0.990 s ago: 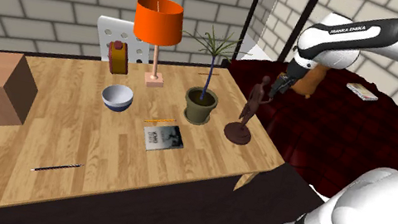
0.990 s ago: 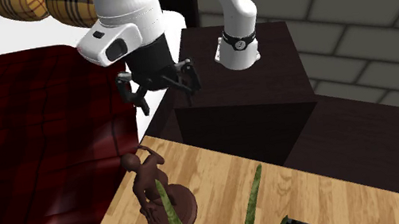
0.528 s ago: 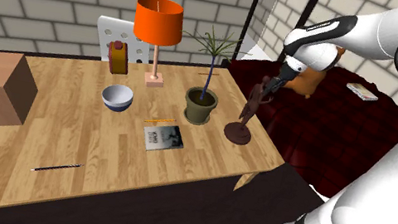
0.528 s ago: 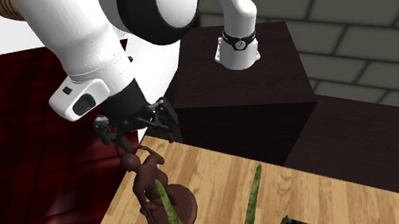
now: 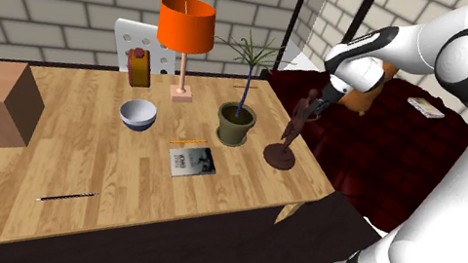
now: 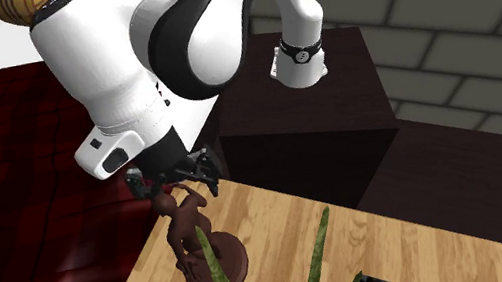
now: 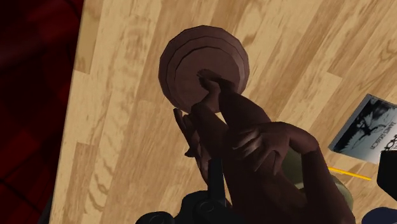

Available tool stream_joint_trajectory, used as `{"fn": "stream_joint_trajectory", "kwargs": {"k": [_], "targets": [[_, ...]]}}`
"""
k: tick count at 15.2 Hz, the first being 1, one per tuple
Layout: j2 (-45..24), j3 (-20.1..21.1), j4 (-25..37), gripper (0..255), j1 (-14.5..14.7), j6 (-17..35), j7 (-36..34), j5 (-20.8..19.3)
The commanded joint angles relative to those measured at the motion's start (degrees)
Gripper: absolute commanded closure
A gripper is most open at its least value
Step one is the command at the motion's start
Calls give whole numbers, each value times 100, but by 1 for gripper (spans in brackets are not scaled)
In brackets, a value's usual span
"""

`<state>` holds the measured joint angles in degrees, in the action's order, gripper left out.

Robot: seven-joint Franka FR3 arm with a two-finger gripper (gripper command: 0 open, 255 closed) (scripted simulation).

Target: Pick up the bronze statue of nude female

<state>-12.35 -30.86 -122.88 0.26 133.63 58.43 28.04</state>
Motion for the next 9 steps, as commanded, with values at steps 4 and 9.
{"fn": "stream_joint_trajectory", "kwargs": {"k": [4, 9], "targets": [[-40, 11, -10, 255, -14, 37, 45, 44], [-36, 10, -13, 255, -13, 37, 44, 43]]}}
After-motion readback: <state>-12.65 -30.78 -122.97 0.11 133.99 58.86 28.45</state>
